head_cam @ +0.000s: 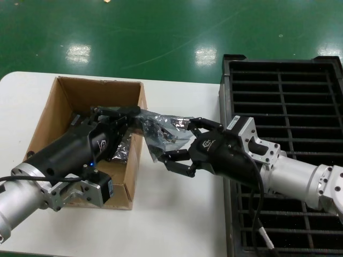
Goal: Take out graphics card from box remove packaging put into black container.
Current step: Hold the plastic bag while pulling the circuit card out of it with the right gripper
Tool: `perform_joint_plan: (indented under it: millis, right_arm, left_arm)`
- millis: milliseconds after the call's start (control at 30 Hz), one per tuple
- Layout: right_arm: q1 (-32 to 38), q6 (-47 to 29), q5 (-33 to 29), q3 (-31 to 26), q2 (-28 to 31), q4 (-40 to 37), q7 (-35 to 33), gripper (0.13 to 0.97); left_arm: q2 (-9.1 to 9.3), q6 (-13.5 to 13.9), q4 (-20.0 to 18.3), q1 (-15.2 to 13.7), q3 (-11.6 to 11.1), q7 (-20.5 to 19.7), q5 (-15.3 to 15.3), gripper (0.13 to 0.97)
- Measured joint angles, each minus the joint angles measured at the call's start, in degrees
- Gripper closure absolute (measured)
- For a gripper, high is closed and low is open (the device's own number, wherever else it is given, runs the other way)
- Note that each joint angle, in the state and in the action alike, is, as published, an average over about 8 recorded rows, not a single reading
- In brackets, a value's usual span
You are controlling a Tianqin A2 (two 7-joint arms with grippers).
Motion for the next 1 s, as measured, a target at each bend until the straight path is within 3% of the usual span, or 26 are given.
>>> perform_joint_plan:
  millis: [233, 367, 633, 1000]
  right_arm:
    - [0.90, -1.08, 1.27, 0.06, -0.20, -1.16, 0.65, 0.651]
    - [1.44, -1.25, 1.56, -0.18, -0.80, -2.10, 0.90, 0.651]
    - [2.45, -1.07, 1.61, -0.78, -2.38, -4.69, 0.18, 0.821]
    - [2.99, -0.80, 1.89, -0.86, -3.26, -6.27, 0.02, 0.918]
  left_arm:
    - [0.00, 0.00, 0.00, 0.00, 0.00, 0.00, 0.00, 0.957]
    - [0.00, 0.00, 0.00, 0.00, 0.00, 0.00, 0.00, 0.957]
    - [0.00, 0.00, 0.00, 0.00, 0.00, 0.00, 0.00, 0.957]
    - [0.00, 0.00, 0.00, 0.00, 0.00, 0.00, 0.00, 0.957]
